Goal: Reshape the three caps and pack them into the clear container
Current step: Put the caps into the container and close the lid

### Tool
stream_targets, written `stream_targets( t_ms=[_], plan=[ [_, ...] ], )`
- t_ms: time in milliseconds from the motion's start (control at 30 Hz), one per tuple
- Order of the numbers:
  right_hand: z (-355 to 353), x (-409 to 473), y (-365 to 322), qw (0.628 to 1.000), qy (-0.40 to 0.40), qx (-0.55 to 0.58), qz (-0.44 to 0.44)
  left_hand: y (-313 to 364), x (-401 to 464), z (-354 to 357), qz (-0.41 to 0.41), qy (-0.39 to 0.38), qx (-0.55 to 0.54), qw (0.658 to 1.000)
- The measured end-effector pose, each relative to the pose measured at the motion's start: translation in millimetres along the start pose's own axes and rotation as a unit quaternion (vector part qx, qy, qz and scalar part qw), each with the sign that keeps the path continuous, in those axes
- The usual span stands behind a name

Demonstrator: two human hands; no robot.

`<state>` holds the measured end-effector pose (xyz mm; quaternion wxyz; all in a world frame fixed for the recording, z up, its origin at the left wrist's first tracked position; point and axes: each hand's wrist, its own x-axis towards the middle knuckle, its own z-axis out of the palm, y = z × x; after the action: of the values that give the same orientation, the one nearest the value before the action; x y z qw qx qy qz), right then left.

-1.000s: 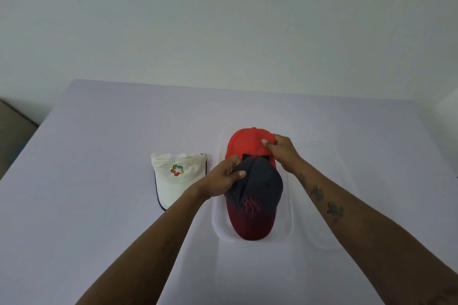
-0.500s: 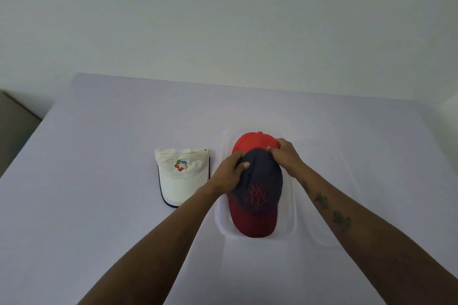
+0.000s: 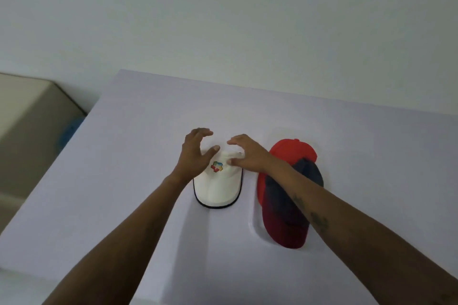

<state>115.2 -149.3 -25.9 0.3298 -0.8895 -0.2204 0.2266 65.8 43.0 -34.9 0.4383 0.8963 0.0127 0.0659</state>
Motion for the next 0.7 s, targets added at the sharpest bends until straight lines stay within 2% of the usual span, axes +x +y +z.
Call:
stream_targets(
  t_ms=[100, 167, 300, 433, 533, 700],
  plan=[
    [19.9, 15.5, -6.7, 0.996, -0.062, -0.068, 0.010, -35.4, -1.6, -16.8, -0.043, -0.158, 0.075, 0.984],
    [27.2, 22.1, -8.9, 0.992, -0.074, -0.099, 0.014, -50.7, -2.5, -17.1, -0.056, -0.192, 0.081, 0.976],
    [32.8, 27.1, -12.0, 0.993, -0.074, -0.084, 0.027, -51.8, -5.6, -9.8, -0.041, -0.120, 0.055, 0.990],
    [20.1, 24.1, -19.1, 0.995, -0.068, -0.067, 0.037, -31.8, 3.5, -16.9, 0.007, -0.071, 0.049, 0.996],
    [-10.1, 18.8, -28.2, 0.995, 0.009, -0.098, 0.015, 2.9, 21.0, -27.9, 0.047, -0.039, 0.020, 0.998],
    [-99.6, -6.9, -34.9, 0.974, 0.157, -0.164, -0.009, 78.3, 60.8, -19.1, 0.103, 0.058, -0.112, 0.987]
  ],
)
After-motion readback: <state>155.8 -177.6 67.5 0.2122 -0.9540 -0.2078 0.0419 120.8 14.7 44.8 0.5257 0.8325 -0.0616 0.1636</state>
